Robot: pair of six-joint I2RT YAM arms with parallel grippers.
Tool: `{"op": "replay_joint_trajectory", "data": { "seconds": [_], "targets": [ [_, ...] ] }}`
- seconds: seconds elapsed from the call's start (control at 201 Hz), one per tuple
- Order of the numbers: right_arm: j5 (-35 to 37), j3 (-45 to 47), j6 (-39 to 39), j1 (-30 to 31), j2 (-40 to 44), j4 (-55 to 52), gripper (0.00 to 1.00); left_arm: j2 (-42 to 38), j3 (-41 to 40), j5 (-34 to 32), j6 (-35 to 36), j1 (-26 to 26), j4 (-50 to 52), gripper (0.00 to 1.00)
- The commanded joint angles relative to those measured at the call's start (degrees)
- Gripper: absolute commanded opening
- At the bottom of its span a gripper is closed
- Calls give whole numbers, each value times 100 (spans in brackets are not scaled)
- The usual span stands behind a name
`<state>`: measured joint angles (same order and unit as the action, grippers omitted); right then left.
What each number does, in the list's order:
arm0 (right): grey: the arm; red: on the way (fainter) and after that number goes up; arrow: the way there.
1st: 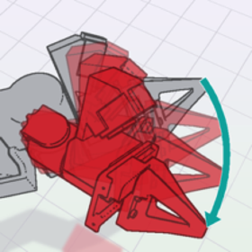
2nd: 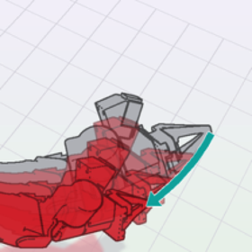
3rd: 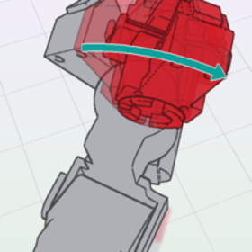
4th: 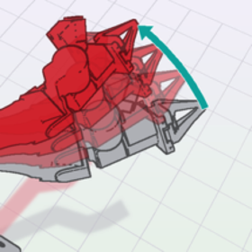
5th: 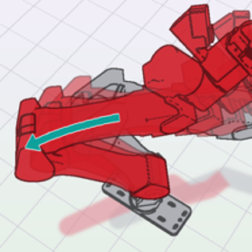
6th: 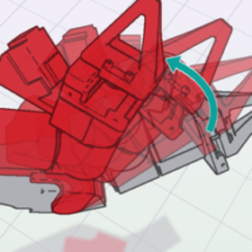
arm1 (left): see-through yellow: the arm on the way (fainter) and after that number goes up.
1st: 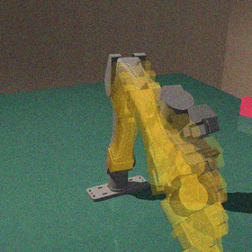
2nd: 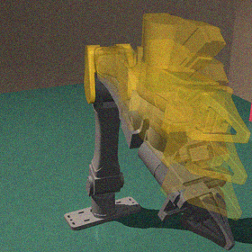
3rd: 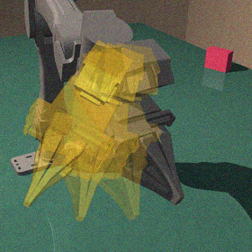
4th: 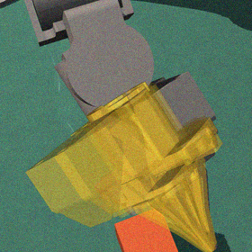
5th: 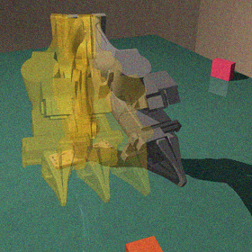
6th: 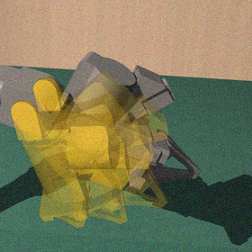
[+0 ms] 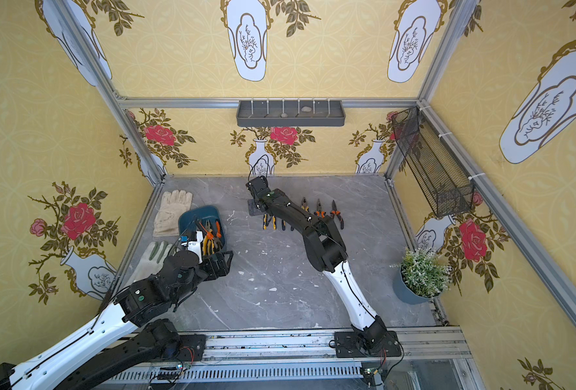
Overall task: Take the pliers out of the storage box
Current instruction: Place the pliers at the center of the board.
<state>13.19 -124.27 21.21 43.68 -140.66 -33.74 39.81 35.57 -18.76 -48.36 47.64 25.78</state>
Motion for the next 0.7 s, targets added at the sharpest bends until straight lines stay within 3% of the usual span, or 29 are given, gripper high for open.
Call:
{"op": "replay_joint_trajectory", "data": {
  "seconds": [0.0, 0.692],
  "targets": [
    [-107, -40, 316, -33, -95, -267, 93, 26, -22, 122, -95, 0, -231, 99],
    [-436, 404, 814, -94, -23, -247, 75, 84, 10, 149, -165, 0, -266, 99]
  ]
}}
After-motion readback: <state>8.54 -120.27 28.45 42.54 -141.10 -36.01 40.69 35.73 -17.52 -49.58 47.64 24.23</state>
